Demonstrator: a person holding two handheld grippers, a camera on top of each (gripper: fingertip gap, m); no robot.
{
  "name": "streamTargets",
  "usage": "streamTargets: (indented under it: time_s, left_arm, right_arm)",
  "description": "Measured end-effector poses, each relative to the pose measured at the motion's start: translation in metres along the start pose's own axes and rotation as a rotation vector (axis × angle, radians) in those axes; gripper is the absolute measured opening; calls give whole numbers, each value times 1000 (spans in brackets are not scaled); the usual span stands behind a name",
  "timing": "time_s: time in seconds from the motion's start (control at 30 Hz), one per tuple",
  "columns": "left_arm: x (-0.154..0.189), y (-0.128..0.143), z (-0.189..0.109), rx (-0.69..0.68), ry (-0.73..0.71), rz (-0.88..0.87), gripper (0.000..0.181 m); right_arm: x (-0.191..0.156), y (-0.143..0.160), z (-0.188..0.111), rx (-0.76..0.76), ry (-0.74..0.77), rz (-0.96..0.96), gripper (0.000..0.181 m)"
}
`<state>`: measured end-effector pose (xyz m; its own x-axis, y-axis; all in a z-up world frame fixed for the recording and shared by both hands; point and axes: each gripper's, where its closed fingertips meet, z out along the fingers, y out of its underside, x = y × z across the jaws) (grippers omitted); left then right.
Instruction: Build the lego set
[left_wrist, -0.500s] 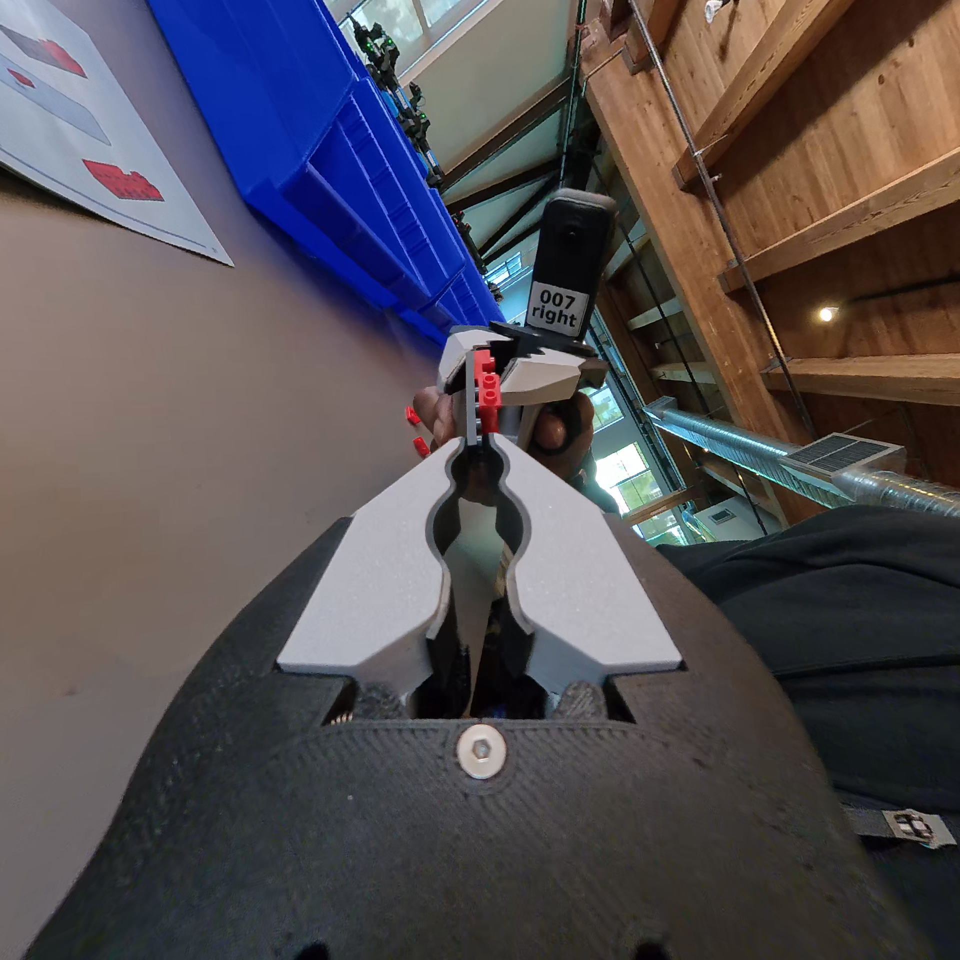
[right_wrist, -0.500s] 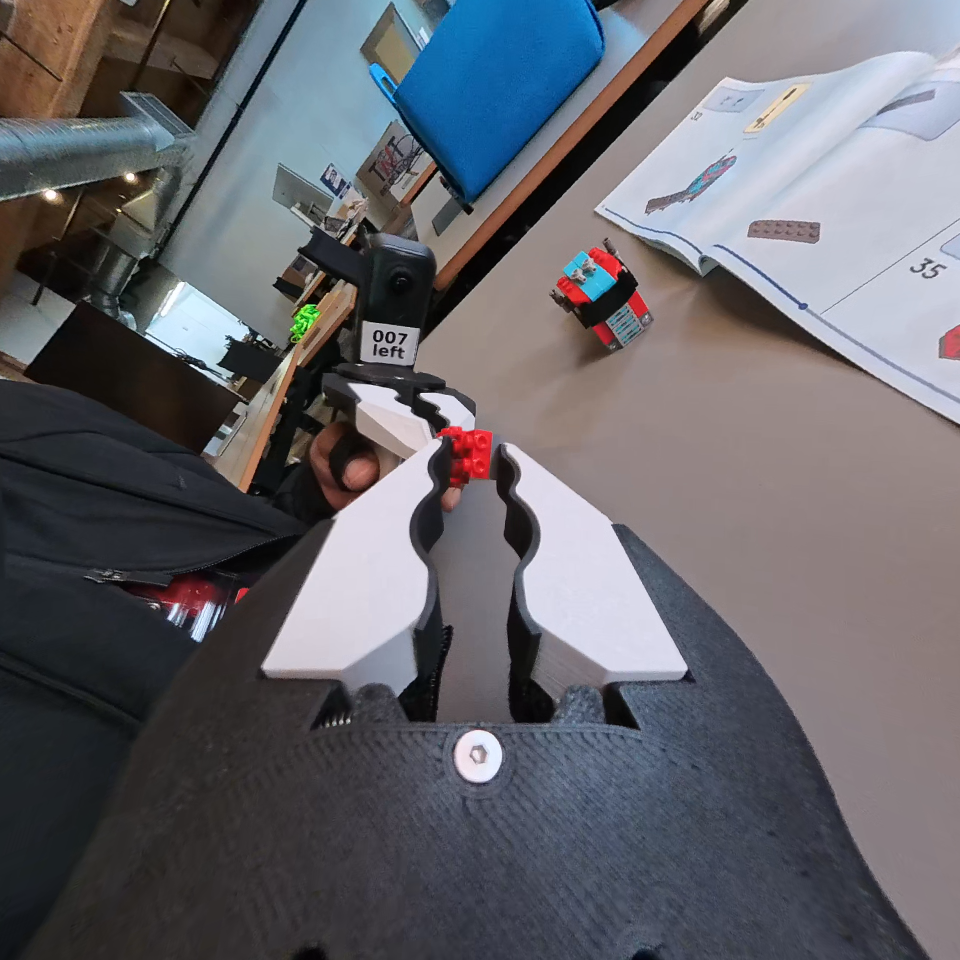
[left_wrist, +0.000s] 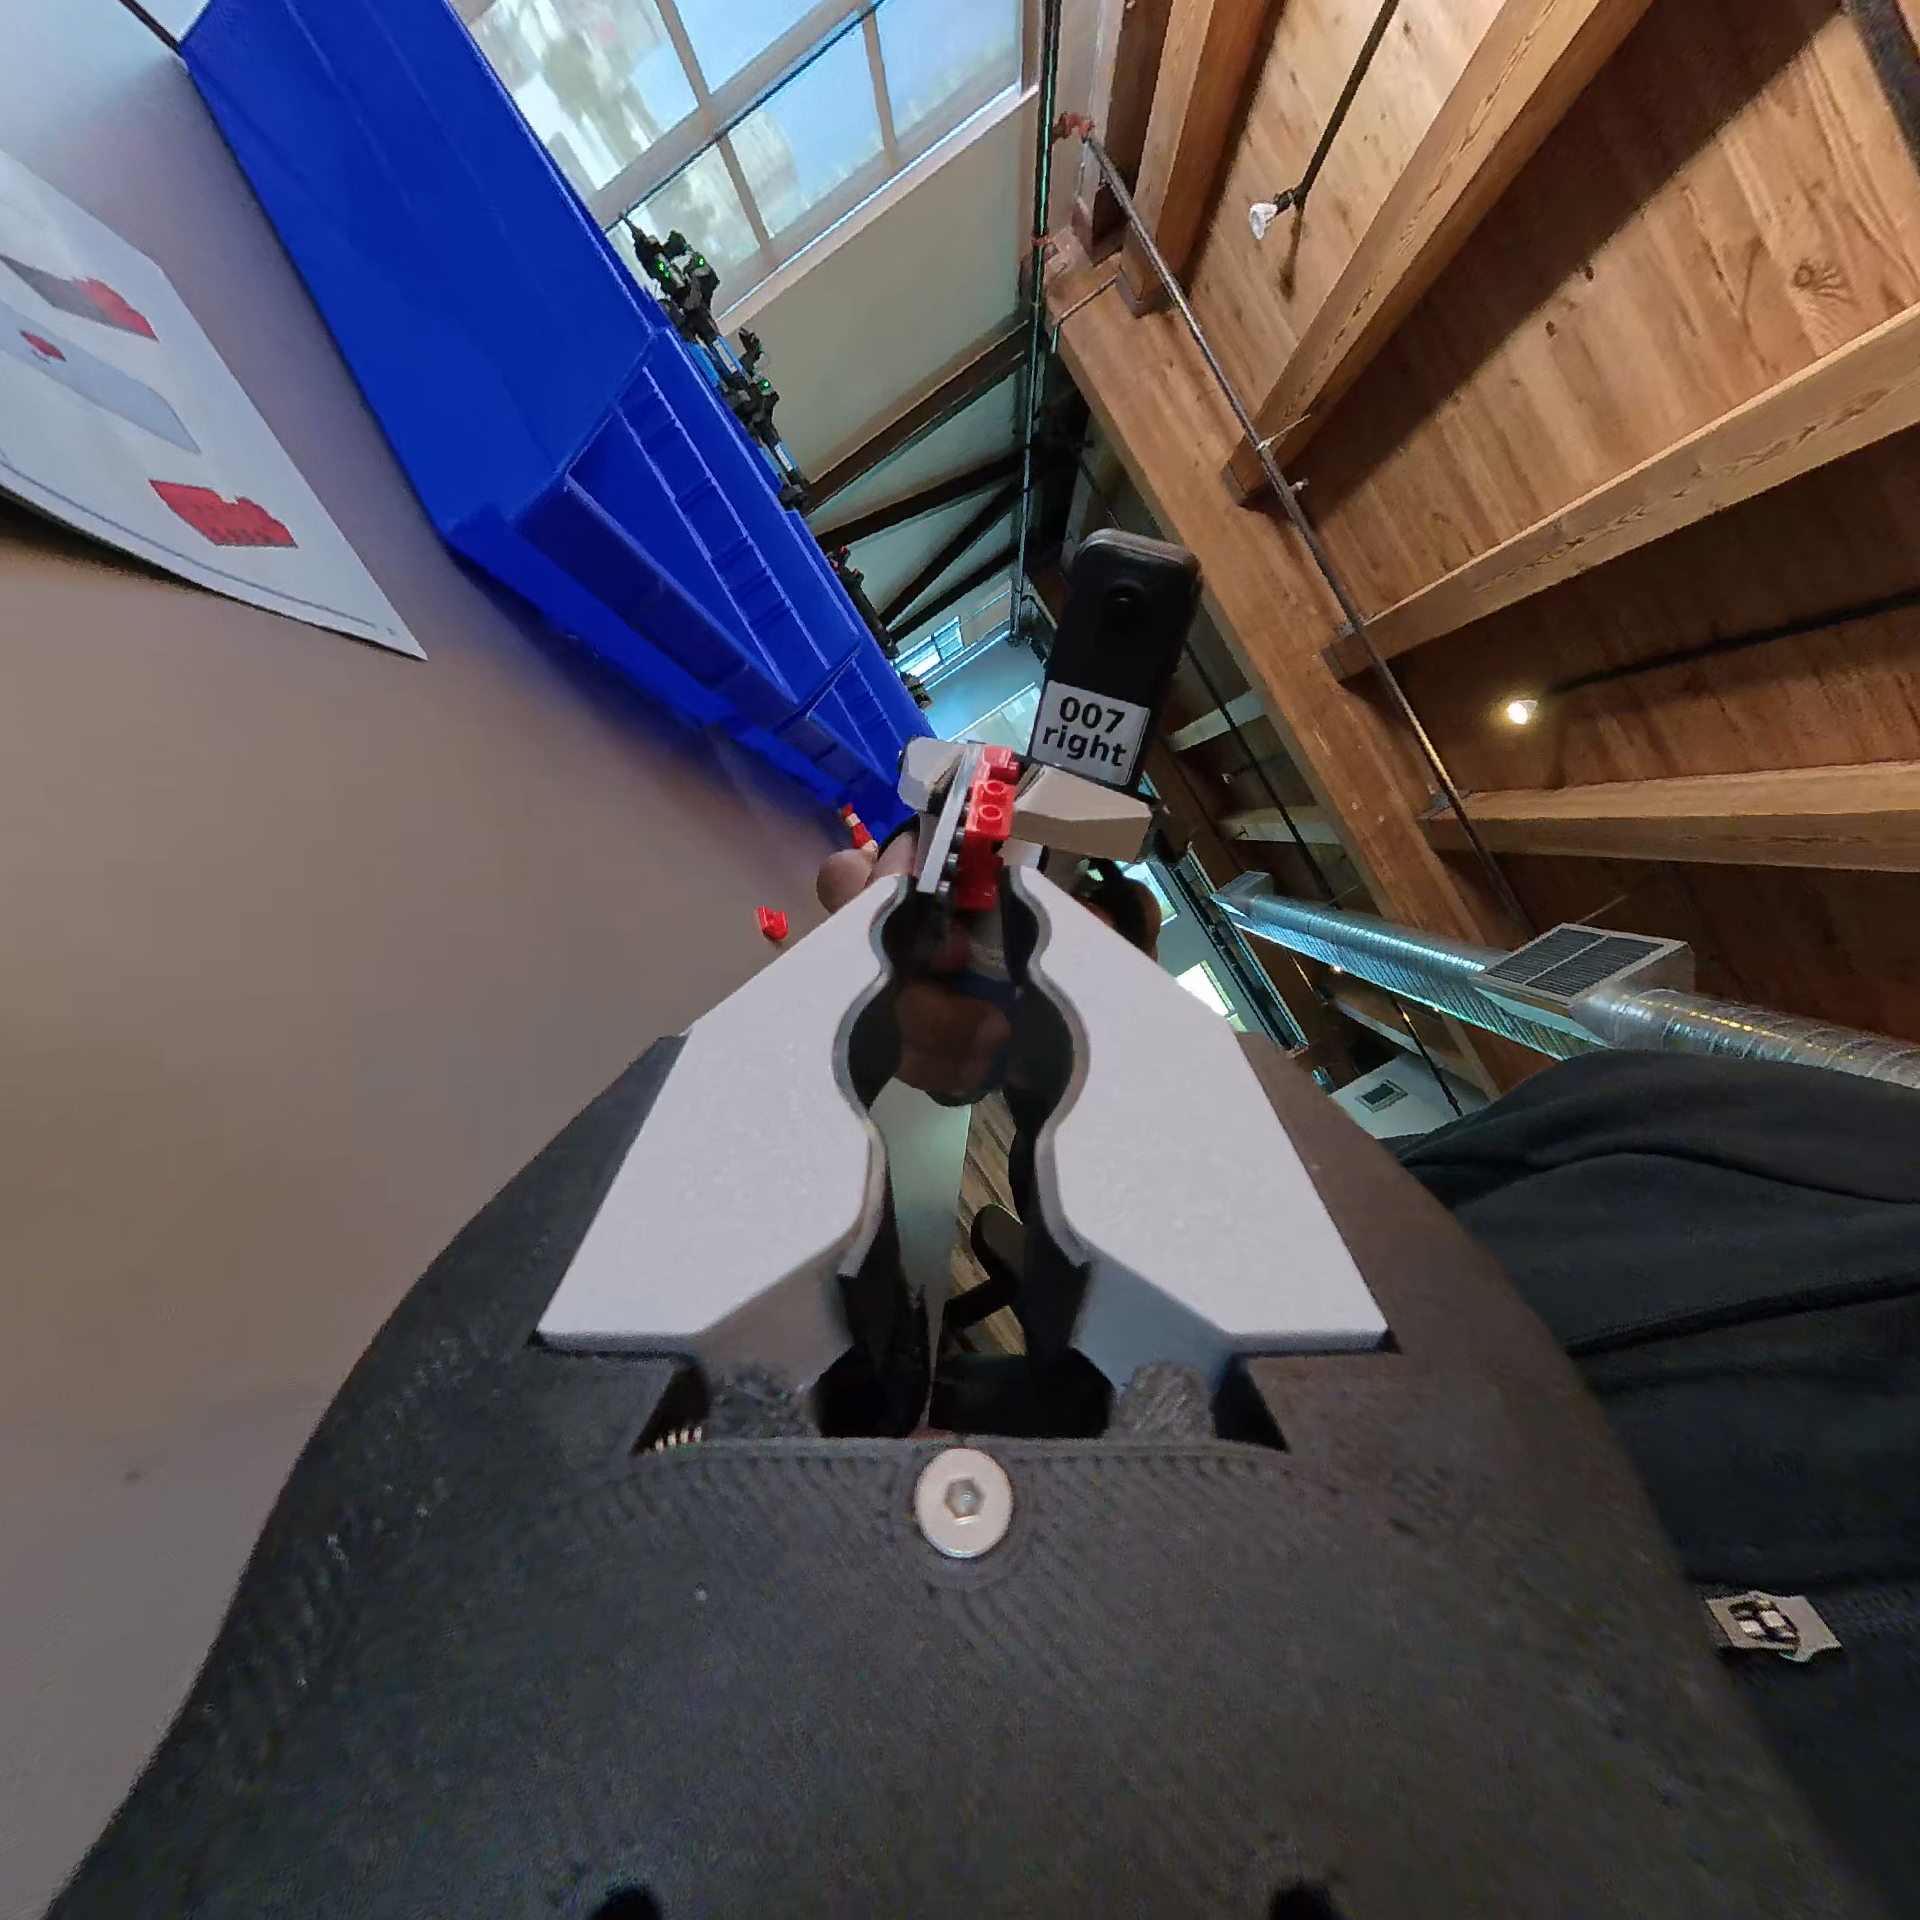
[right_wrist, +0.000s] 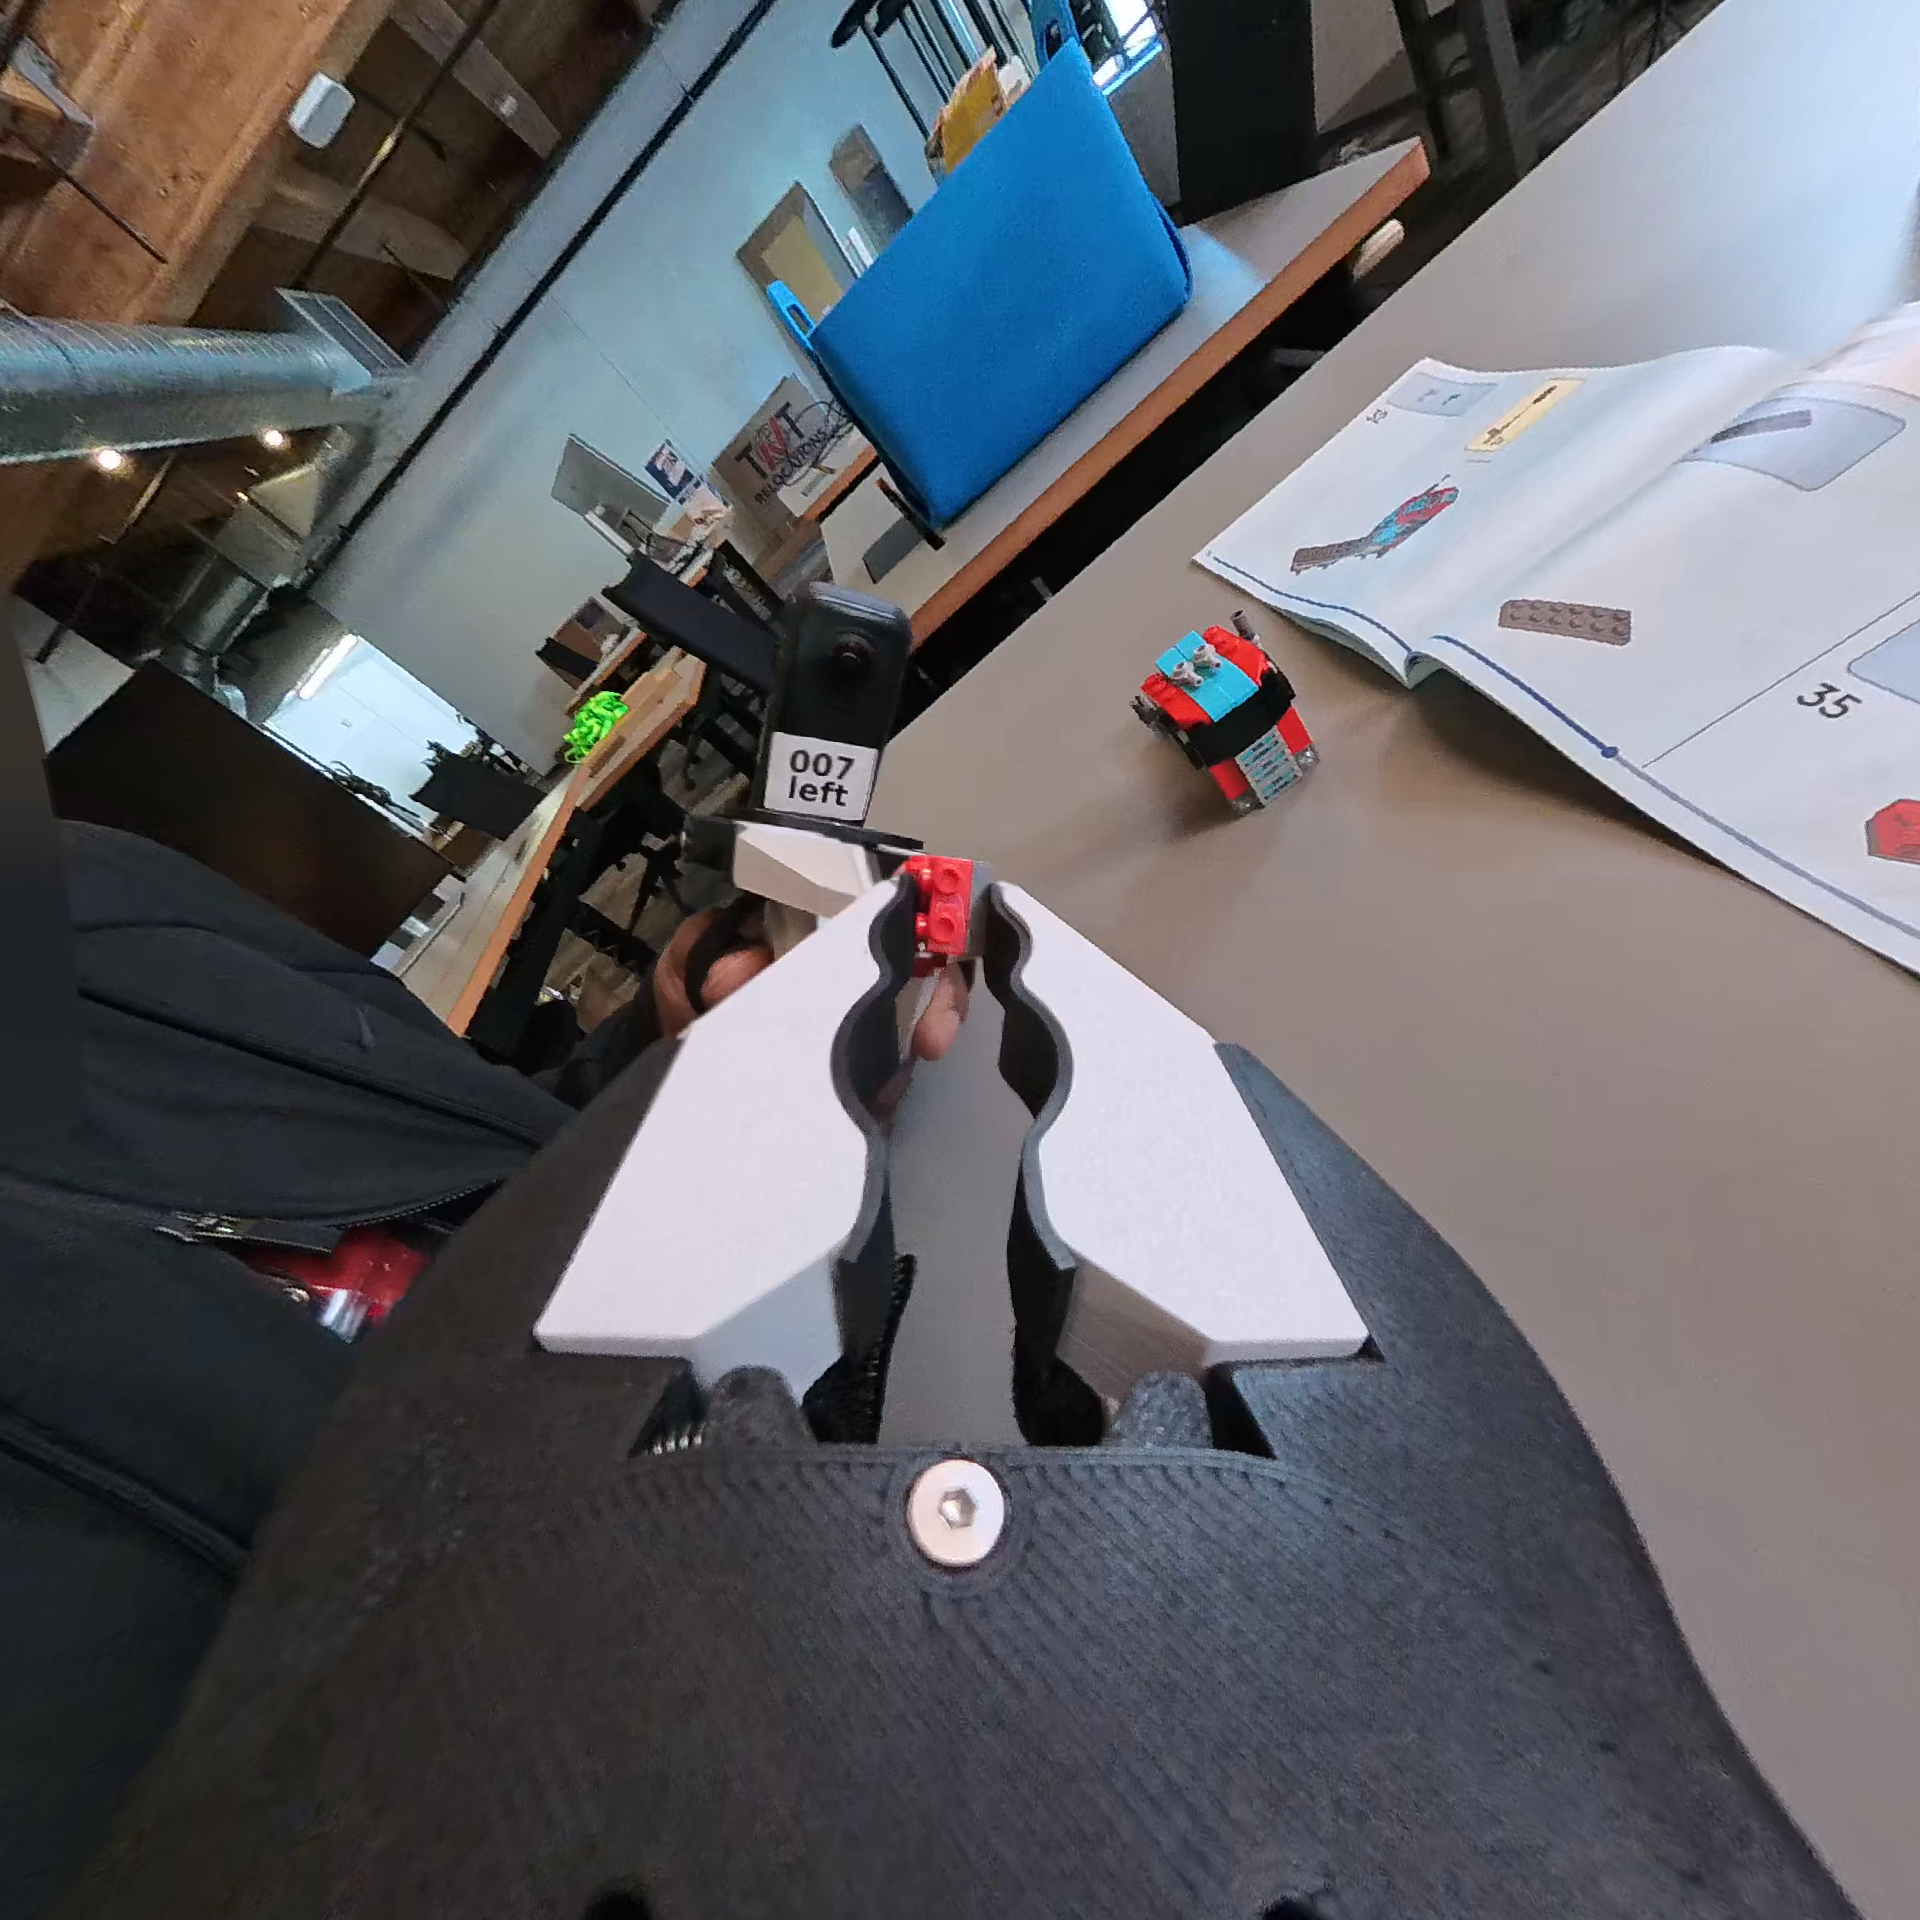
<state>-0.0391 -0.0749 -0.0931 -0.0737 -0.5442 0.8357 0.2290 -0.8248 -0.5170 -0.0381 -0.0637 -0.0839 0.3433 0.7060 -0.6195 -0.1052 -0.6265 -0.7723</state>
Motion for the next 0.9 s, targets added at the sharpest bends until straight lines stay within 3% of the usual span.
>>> streamTargets:
  time_s: [0.23,0.9]
  left_arm:
    - [12,-10,-1,75,98,-8,15]
    - [31,-17,-4,166,167,99,8]
  right_arm:
    - [-10,-6,3,49,-42,12,11]
    - [-30,-16,6,130,-35,-65,12]
